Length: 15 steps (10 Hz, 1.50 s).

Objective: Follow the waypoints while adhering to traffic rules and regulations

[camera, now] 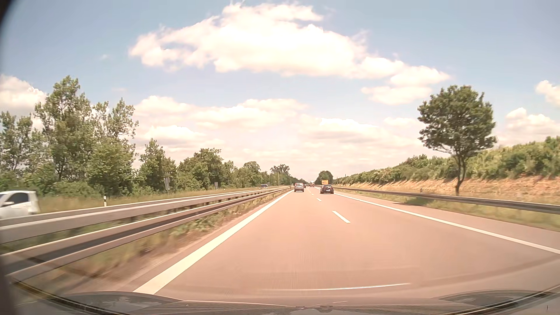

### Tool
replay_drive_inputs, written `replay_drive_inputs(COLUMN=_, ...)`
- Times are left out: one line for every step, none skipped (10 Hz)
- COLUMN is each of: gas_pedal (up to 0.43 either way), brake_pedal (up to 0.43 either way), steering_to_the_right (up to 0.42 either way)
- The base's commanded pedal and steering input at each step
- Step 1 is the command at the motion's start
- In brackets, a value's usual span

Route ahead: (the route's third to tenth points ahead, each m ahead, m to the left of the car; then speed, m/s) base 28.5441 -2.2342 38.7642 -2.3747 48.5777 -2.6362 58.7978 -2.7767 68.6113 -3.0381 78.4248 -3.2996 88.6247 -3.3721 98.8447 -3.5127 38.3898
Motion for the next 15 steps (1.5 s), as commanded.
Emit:
replay_drive_inputs(gas_pedal=0.512, brake_pedal=0.012, steering_to_the_right=-0.001)
replay_drive_inputs(gas_pedal=0.512, brake_pedal=0.012, steering_to_the_right=-0.001)
replay_drive_inputs(gas_pedal=0.512, brake_pedal=0.006, steering_to_the_right=-0.001)
replay_drive_inputs(gas_pedal=0.512, brake_pedal=0.012, steering_to_the_right=-0.001)
replay_drive_inputs(gas_pedal=0.512, brake_pedal=0.012, steering_to_the_right=-0.001)
replay_drive_inputs(gas_pedal=0.512, brake_pedal=0.012, steering_to_the_right=-0.001)
replay_drive_inputs(gas_pedal=0.512, brake_pedal=0.006, steering_to_the_right=-0.001)
replay_drive_inputs(gas_pedal=0.512, brake_pedal=0.012, steering_to_the_right=-0.001)
replay_drive_inputs(gas_pedal=0.512, brake_pedal=0.012, steering_to_the_right=-0.001)
replay_drive_inputs(gas_pedal=0.512, brake_pedal=0.012, steering_to_the_right=0.000)
replay_drive_inputs(gas_pedal=0.512, brake_pedal=0.012, steering_to_the_right=0.000)
replay_drive_inputs(gas_pedal=0.512, brake_pedal=0.012, steering_to_the_right=0.000)
replay_drive_inputs(gas_pedal=0.512, brake_pedal=0.012, steering_to_the_right=0.000)
replay_drive_inputs(gas_pedal=0.512, brake_pedal=0.012, steering_to_the_right=0.000)
replay_drive_inputs(gas_pedal=0.512, brake_pedal=0.012, steering_to_the_right=0.000)
